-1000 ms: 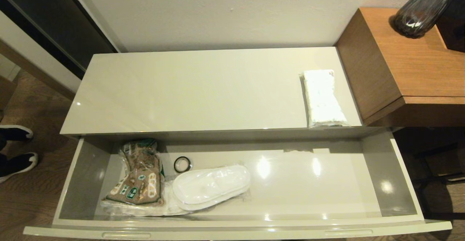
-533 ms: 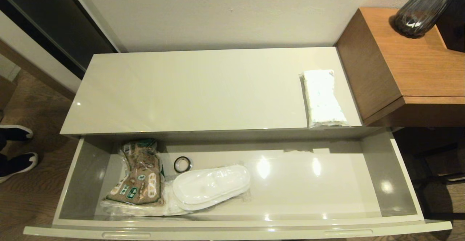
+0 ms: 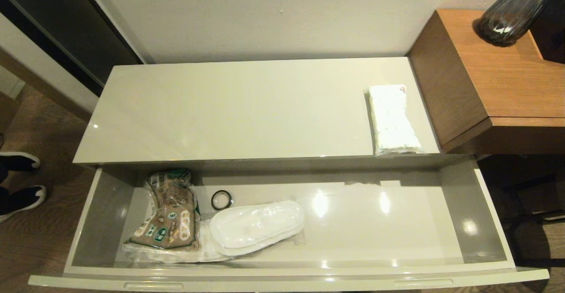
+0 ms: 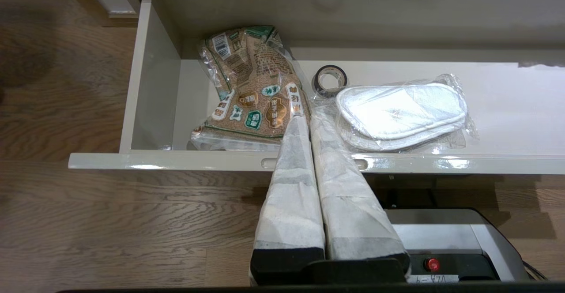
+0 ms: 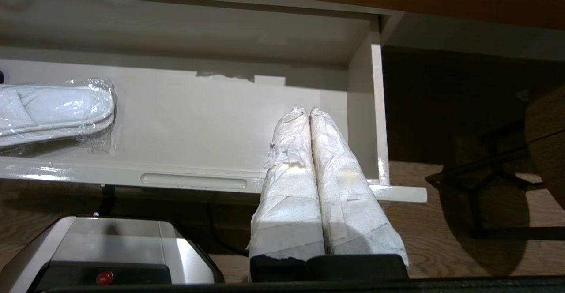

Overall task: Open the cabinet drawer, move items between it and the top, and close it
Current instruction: Take out the disposable slippers from the drawer

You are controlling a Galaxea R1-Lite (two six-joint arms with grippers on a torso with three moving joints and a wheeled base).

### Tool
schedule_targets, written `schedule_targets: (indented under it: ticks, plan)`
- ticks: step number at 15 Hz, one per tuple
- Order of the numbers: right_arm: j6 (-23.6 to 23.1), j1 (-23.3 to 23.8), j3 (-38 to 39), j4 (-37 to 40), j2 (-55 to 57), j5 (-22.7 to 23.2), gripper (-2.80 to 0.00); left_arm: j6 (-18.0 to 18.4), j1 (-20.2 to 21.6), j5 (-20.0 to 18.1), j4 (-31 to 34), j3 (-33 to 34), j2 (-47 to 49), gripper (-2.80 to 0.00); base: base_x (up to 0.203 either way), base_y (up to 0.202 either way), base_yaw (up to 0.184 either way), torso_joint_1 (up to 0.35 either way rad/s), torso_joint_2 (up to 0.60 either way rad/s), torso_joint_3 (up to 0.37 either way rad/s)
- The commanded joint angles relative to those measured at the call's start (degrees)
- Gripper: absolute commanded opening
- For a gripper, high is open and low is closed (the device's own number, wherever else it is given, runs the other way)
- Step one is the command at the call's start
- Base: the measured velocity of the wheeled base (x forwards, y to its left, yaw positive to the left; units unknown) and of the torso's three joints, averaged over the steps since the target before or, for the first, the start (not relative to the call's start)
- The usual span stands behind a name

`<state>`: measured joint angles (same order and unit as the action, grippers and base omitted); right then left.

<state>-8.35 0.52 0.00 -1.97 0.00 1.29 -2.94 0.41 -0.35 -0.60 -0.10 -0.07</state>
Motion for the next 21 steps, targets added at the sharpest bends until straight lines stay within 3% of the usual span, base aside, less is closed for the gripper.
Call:
schedule_targets:
  ticks: [1, 6, 11, 14, 18, 21]
  plan:
    - [-0.09, 0.00, 0.09, -0.05, 0.17, 0.03, -2.80, -0.02, 0.02, 0.00, -0.02, 0.01, 0.07, -2.80, 0.000, 0.000, 0.000, 0.000, 0.00, 0.000]
    - [-0.09, 0.01, 0.09, -0.05, 0.17, 0.03, -2.80, 0.65, 0.02, 0.00, 0.25, -0.08, 0.07, -2.80, 0.000, 0.000, 0.000, 0.000, 0.00, 0.000]
    - [-0.09, 0.00, 0.09, -0.05, 0.17, 0.03, -2.80, 7.42, -0.06, -1.05, 0.16, -0.08, 0.16, -2.80, 0.000, 0.000, 0.000, 0.000, 0.00, 0.000]
    - [-0.09, 0.00, 0.09, -0.05, 0.17, 0.07, -2.80, 7.23, 0.00, -0.93, 0.07, -0.26, 0.06, -2.80, 0.000, 0.000, 0.000, 0.000, 0.00, 0.000]
    - [0.00, 0.00, 0.09, -0.05, 0.17, 0.12, -2.80, 7.51, -0.01, -2.01, 5.58, -10.90, 1.67, -2.80, 0.000, 0.000, 0.000, 0.000, 0.00, 0.000]
    - [-0.04, 0.00, 0.09, 0.01, 0.17, 0.07, -2.80, 7.58, 0.09, -1.63, 13.21, -19.22, 11.36, -2.80, 0.000, 0.000, 0.000, 0.000, 0.00, 0.000]
